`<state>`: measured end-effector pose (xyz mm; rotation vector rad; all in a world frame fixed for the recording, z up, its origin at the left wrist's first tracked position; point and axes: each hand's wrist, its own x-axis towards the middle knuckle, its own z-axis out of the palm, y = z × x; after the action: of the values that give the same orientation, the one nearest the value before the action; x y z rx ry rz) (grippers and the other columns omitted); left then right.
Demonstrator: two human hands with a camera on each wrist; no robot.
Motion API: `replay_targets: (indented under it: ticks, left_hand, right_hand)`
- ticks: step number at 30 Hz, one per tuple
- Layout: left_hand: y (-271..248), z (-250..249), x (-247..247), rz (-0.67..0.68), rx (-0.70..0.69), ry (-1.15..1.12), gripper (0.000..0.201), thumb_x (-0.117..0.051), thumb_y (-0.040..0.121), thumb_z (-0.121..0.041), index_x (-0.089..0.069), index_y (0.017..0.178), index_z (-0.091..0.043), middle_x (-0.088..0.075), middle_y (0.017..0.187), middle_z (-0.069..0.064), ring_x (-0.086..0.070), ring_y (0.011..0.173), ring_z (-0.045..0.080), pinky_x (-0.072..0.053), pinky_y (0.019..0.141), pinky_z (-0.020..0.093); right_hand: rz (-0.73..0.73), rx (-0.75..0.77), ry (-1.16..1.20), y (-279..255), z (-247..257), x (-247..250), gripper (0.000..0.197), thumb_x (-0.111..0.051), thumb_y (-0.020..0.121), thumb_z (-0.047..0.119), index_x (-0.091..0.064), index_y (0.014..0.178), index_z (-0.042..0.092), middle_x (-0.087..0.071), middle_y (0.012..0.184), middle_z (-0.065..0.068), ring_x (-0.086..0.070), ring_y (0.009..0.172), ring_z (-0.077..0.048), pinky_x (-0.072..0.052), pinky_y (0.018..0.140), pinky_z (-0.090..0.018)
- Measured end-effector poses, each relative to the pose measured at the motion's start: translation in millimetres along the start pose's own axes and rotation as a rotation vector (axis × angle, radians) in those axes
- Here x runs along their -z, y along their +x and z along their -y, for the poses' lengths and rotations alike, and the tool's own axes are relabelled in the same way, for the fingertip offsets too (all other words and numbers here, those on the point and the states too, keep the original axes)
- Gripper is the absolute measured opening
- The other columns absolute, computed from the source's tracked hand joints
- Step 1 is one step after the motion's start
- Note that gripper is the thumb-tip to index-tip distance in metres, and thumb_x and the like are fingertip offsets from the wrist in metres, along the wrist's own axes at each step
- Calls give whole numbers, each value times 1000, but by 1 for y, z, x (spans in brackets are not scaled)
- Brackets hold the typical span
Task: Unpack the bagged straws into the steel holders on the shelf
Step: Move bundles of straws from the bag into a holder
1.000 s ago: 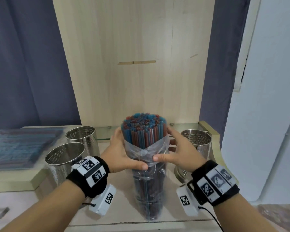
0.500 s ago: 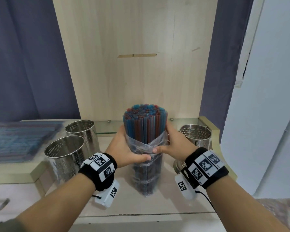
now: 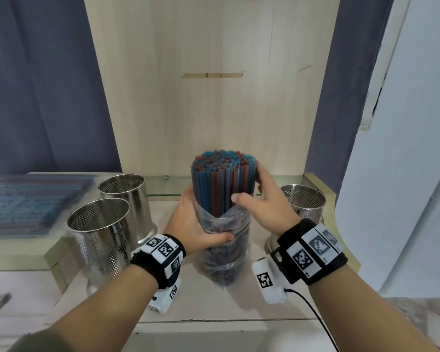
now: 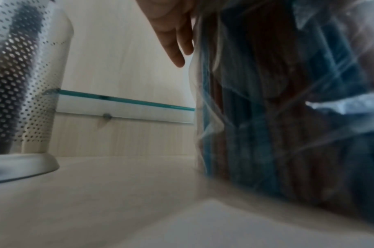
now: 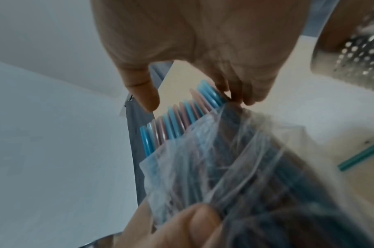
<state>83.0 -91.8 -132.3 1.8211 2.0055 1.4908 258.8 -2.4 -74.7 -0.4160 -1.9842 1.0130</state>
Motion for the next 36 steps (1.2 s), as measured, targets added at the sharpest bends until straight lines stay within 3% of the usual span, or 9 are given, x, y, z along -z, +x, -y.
replay_targets:
  ticks: [3, 7, 12, 16, 19, 22, 25, 29, 36]
  left_hand:
    - [1, 2, -2, -36, 10, 12, 126, -91, 42, -58, -27, 143, -22, -42, 134, -9, -45, 124, 5, -43, 102, 25]
    - [0, 6, -3, -80, 31, 7, 125, -93, 42, -55, -28, 142, -18, -42, 131, -8, -45, 121, 5, -41, 98, 21]
    - [0, 9, -5, -76, 46, -11, 123, -92, 41, -56, -29, 140, -18, -44, 129, -6, -47, 120, 6, -44, 100, 25]
    - [1, 11, -5, -69, 49, -19, 126, -90, 41, -60, -27, 141, -18, -43, 129, -7, -46, 121, 7, -44, 102, 27]
    - [1, 12, -5, -68, 56, -2, 127, -89, 40, -64, -27, 141, -18, -43, 129, -7, -46, 122, 8, -44, 103, 30]
    - [2, 13, -7, -87, 68, 24, 127, -88, 40, -65, -26, 140, -18, -43, 130, -6, -46, 122, 10, -44, 102, 29]
    - [2, 14, -7, -95, 71, 34, 126, -90, 42, -61, -26, 141, -17, -43, 131, -6, -44, 122, 8, -40, 101, 25]
    - [3, 15, -8, -120, 74, 18, 125, -90, 41, -62, -27, 140, -19, -44, 130, -8, -44, 120, 5, -41, 101, 24]
    - [3, 16, -7, -109, 69, -15, 125, -90, 44, -60, -26, 143, -19, -44, 134, -6, -45, 124, 7, -42, 103, 26]
  right_hand:
    - [-124, -4, -9, 6, -4, -9, 61, -85, 74, 30, -51, 124, 36, -65, 115, 16, -61, 108, 3, -51, 91, -18]
    - [-169, -49, -93, 8, -17, -16, 62, -88, 68, 36, -54, 120, 29, -65, 112, 14, -63, 103, 0, -54, 88, -24]
    - [-271, -96, -138, 4, -22, -21, 46, -85, 75, 27, -59, 111, 17, -66, 98, 8, -62, 84, 3, -48, 68, -8]
    - [-264, -120, -231, 10, -18, -23, 38, -80, 75, 28, -56, 104, 21, -65, 94, 8, -63, 84, -4, -52, 70, -21]
    - [-228, -152, -278, 15, -12, -20, 31, -77, 75, 24, -55, 96, 25, -61, 86, 16, -59, 78, 2, -48, 65, -17]
    - [-193, -183, -248, 20, -7, -14, 22, -78, 76, 17, -59, 79, 28, -66, 78, 12, -63, 72, 1, -50, 59, -17]
    - [-175, -193, -269, 22, -3, -12, 8, -77, 76, 17, -69, 80, 17, -72, 78, 2, -69, 73, -9, -57, 64, -28]
    - [-166, -226, -232, 25, -1, -11, 13, -74, 80, 19, -74, 90, 10, -75, 84, -4, -71, 81, -17, -60, 76, -40]
    - [-309, -145, -62, 24, 4, -19, 14, -76, 84, 22, -68, 96, 24, -73, 90, 10, -69, 87, -5, -58, 83, -31]
